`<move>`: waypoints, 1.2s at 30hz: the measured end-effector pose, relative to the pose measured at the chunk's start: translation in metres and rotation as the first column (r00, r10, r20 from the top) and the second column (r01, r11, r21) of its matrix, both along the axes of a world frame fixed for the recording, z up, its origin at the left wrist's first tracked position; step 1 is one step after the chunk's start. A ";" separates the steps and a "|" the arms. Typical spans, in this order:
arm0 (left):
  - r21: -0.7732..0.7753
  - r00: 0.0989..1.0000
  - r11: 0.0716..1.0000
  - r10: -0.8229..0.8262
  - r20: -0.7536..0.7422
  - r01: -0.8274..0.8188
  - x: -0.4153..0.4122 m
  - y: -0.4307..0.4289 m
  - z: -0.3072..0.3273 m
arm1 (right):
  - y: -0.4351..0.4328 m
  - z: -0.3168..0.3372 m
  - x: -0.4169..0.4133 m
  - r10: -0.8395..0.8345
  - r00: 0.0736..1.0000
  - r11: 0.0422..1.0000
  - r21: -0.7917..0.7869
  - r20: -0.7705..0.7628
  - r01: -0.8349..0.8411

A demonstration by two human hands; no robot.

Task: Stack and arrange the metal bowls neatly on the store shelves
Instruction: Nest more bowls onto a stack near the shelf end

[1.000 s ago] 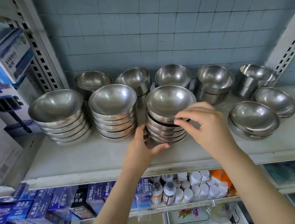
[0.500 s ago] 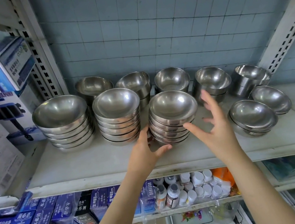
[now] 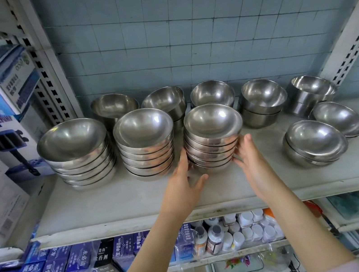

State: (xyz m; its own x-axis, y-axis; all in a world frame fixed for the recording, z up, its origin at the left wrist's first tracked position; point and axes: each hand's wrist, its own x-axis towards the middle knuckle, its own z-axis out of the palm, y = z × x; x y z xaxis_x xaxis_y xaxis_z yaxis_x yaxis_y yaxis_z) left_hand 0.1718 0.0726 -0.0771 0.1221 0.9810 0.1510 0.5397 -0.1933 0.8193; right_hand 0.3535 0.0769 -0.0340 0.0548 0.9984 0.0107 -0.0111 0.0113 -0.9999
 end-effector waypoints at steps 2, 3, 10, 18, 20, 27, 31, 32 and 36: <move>-0.001 1.000 1.000 0.012 -0.029 -0.012 0.001 0.001 -0.001 | 0.008 0.003 -0.001 0.000 1.000 1.000 -0.012 -0.007 0.000; -0.004 0.999 1.000 0.012 -0.036 -0.012 0.001 0.001 -0.002 | 0.011 0.003 -0.001 -0.002 1.000 1.000 -0.017 -0.012 0.002; 0.032 0.995 0.995 0.094 -0.038 -0.092 0.001 -0.022 0.001 | -0.002 0.021 0.013 -0.003 1.000 1.000 -0.016 -0.008 0.002; 0.189 0.998 0.980 0.065 0.026 -0.068 0.073 -0.048 0.007 | -0.053 0.029 0.121 -0.307 0.938 0.936 0.230 0.161 0.267; 0.172 0.999 0.985 -0.024 0.034 0.018 0.107 -0.037 0.014 | -0.058 0.035 0.148 -0.365 0.915 0.913 0.257 0.169 0.317; -0.056 0.980 0.978 -0.199 0.002 0.199 0.213 -0.002 0.023 | -0.047 0.029 0.242 -0.409 0.855 0.909 0.222 0.318 0.352; -0.121 0.979 0.978 -0.153 0.135 0.170 0.246 0.007 0.015 | -0.033 0.014 0.281 -0.312 0.822 0.950 0.170 0.477 0.262; -0.114 0.973 0.979 -0.150 0.174 0.171 0.249 0.009 0.012 | -0.030 0.010 0.290 -0.294 0.808 0.956 0.172 0.511 0.239; -0.055 0.955 0.986 -0.138 0.262 0.157 0.247 0.010 0.009 | -0.019 0.001 0.317 -0.260 0.743 0.963 0.225 0.617 0.151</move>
State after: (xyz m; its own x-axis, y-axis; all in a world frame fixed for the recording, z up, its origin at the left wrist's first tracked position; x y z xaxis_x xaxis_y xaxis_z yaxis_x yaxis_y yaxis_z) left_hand 0.4186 0.0824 -0.0677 0.2330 0.9646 0.1236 0.2799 -0.1883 0.9414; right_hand 0.6705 0.0574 -0.0334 0.1845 0.9461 0.2661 0.6456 0.0875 -0.7586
